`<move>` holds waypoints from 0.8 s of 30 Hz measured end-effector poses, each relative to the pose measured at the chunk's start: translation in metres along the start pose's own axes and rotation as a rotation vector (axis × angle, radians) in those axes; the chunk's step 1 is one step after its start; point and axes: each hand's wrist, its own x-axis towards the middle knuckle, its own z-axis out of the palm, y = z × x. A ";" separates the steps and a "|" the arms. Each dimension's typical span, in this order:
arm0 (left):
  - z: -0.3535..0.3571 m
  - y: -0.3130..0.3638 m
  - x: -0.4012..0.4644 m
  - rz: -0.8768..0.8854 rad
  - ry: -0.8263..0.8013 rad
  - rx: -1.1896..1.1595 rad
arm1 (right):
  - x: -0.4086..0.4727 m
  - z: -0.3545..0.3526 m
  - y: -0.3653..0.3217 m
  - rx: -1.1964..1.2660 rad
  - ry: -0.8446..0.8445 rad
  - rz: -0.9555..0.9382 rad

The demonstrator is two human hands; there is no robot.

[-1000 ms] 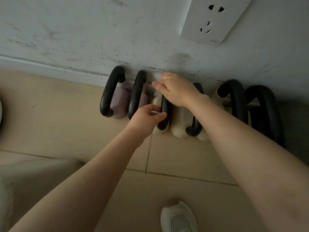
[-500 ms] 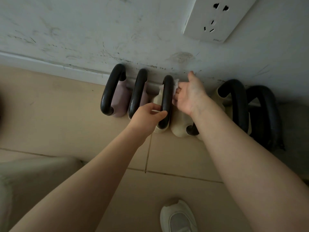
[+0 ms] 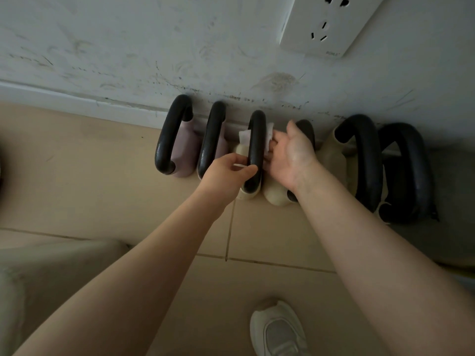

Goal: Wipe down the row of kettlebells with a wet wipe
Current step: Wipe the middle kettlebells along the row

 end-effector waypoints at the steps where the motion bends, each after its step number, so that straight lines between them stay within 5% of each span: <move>1: 0.000 -0.001 0.001 0.001 0.004 -0.007 | -0.002 -0.002 0.003 0.011 -0.019 -0.013; 6: 0.004 -0.001 -0.004 -0.044 0.037 -0.090 | -0.004 0.008 0.011 0.098 -0.012 -0.129; 11: 0.010 -0.005 -0.010 -0.105 0.104 -0.211 | -0.031 -0.004 0.044 -0.137 -0.041 -0.203; 16: 0.003 -0.005 -0.013 -0.251 -0.052 -0.711 | -0.066 0.001 0.092 -0.346 0.066 -0.328; 20: -0.006 -0.007 -0.011 -0.263 -0.141 -0.791 | -0.071 0.012 0.125 -0.482 0.096 -0.509; 24: -0.010 -0.013 -0.017 -0.232 -0.110 -0.789 | -0.058 0.011 0.108 -0.411 0.096 -0.468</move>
